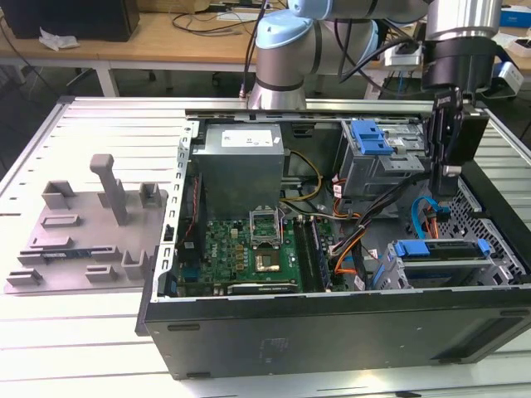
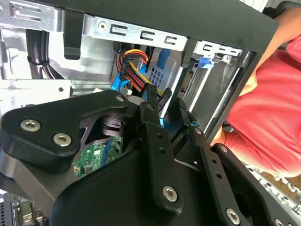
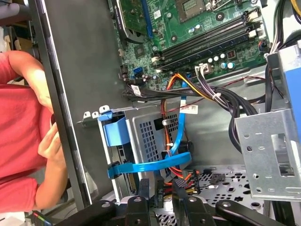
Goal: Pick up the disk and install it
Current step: 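Insert the first disk wire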
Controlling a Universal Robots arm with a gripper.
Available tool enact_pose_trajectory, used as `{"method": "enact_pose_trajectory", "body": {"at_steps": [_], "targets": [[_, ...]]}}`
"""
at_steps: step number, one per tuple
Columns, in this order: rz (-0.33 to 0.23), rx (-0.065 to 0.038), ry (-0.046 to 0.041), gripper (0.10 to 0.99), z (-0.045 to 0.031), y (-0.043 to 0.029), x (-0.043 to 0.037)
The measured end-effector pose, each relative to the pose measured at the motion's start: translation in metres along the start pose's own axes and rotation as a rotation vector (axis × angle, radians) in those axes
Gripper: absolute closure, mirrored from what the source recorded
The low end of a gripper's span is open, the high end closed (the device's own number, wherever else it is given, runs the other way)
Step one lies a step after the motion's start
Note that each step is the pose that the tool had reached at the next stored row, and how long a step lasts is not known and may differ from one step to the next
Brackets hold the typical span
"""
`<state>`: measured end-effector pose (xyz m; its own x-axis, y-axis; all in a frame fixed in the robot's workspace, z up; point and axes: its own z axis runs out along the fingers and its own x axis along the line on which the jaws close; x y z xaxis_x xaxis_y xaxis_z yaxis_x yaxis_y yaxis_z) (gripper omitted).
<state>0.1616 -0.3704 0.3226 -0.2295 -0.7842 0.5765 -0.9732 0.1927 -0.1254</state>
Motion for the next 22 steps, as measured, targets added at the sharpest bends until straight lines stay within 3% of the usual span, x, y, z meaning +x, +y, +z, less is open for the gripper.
{"method": "enact_pose_trajectory", "body": {"at_steps": [6,8,9,16,22], "targets": [[0.000,0.000,0.0001,0.776,0.0002,0.0001,0.0000],[0.000,0.000,0.0001,0.906,0.0003,0.0001,0.0000],[0.000,0.000,0.0001,0.918,0.0003,0.0001,0.0000],[0.000,0.000,0.0000,0.918,0.0005,0.0000,0.0001],[0.001,0.001,-0.0015,0.918,0.0003,-0.0012,0.0053]]}}
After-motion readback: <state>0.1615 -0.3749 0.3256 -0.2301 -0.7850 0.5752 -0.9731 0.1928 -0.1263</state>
